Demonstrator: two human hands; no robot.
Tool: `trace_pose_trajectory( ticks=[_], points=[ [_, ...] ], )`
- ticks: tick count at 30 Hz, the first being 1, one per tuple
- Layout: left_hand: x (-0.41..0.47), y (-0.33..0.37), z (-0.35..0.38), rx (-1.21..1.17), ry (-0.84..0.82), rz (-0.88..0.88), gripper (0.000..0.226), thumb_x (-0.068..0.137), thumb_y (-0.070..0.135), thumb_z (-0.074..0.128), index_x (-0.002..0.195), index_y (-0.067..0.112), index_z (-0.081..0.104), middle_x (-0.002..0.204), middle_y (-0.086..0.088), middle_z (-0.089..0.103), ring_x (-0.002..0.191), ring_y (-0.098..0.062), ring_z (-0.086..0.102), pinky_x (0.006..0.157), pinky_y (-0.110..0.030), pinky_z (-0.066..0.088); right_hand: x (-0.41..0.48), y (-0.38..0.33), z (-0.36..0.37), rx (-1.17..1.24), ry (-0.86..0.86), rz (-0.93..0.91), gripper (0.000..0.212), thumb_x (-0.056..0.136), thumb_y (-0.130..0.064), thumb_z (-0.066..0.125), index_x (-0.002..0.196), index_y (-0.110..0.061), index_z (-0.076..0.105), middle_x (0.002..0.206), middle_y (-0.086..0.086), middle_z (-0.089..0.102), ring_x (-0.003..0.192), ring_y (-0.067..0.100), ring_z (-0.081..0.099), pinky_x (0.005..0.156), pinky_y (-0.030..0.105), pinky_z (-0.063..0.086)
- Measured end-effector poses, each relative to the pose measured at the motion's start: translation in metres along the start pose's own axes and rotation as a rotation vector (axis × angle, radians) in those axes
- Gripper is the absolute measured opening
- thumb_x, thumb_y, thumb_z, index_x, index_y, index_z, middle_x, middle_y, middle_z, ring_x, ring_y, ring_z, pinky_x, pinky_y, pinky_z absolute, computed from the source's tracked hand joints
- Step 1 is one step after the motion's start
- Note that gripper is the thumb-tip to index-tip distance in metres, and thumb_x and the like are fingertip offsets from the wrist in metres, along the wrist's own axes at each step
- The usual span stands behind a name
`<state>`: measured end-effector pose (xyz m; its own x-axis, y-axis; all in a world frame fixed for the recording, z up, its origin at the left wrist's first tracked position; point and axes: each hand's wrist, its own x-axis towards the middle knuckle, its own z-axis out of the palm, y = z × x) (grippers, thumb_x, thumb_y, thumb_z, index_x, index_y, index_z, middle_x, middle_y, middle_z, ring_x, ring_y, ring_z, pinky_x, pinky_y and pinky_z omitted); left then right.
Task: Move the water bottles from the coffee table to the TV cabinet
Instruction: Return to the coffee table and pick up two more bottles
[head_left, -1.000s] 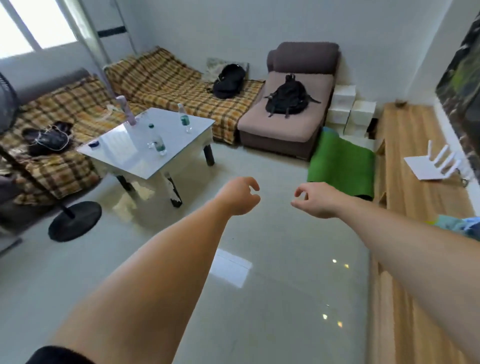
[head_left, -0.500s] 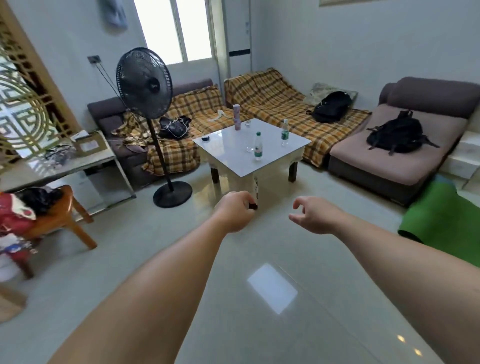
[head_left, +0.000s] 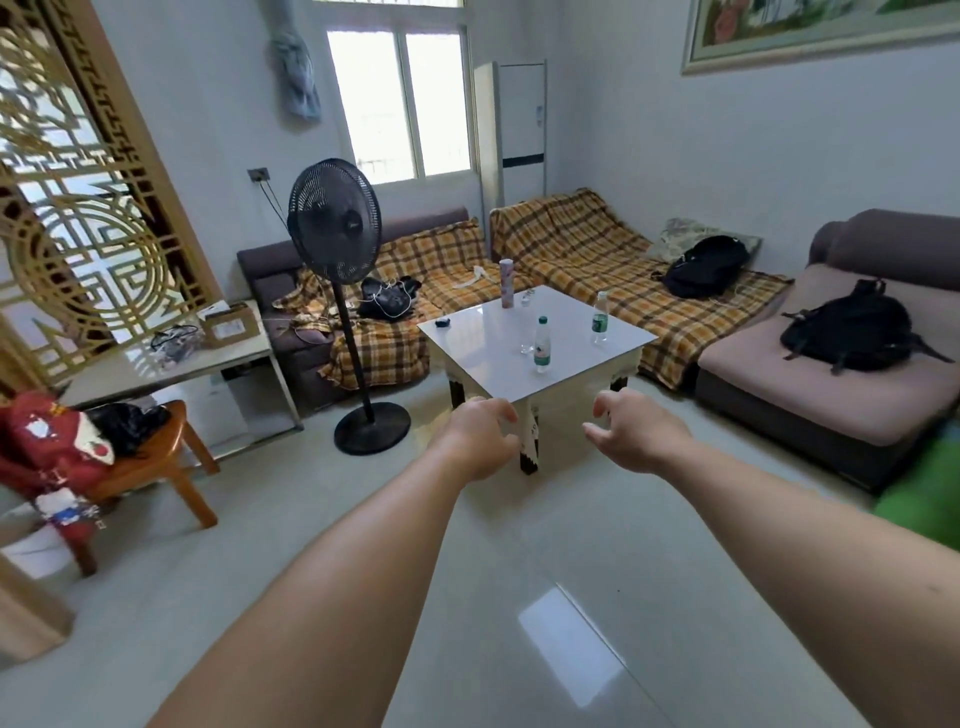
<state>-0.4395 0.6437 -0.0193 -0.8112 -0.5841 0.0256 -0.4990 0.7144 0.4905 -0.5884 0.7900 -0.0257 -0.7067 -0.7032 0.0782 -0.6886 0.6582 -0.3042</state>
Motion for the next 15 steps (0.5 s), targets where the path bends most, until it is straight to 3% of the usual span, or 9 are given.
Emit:
trace_pose_trajectory(
  ticks=[3, 12, 15],
  points=[
    [0.011, 0.013, 0.004, 0.012, -0.001, 0.003, 0.027, 0.081, 0.032, 0.053, 0.107, 0.034, 0.061, 0.119, 0.0, 0.054, 0.096, -0.021, 0.058, 0.08, -0.04, 0.056, 0.021, 0.019, -0.013, 0.013, -0.019, 0.008, 0.037, 0.089, -0.046, 0.052, 0.114, -0.018, 0.058, 0.121, 0.008, 0.051, 0.104, 0.026, 0.055, 0.087, 0.04, 0.05],
    [0.089, 0.013, 0.005, 0.031, -0.011, -0.026, 0.028, 0.082, 0.029, 0.052, 0.109, 0.032, 0.06, 0.119, 0.0, 0.053, 0.099, -0.021, 0.056, 0.082, -0.04, 0.055, 0.096, 0.032, -0.004, -0.046, -0.008, -0.048, 0.042, 0.088, -0.048, 0.053, 0.121, -0.022, 0.055, 0.127, 0.006, 0.049, 0.109, 0.026, 0.055, 0.08, 0.036, 0.046],
    [0.133, -0.004, 0.015, 0.005, -0.02, -0.02, 0.032, 0.084, 0.026, 0.052, 0.115, 0.029, 0.059, 0.122, -0.002, 0.052, 0.103, -0.022, 0.055, 0.085, -0.038, 0.054, 0.134, 0.037, 0.02, -0.037, -0.029, -0.035, 0.043, 0.087, -0.047, 0.054, 0.122, -0.023, 0.053, 0.128, 0.006, 0.046, 0.113, 0.026, 0.053, 0.084, 0.037, 0.047]
  ],
)
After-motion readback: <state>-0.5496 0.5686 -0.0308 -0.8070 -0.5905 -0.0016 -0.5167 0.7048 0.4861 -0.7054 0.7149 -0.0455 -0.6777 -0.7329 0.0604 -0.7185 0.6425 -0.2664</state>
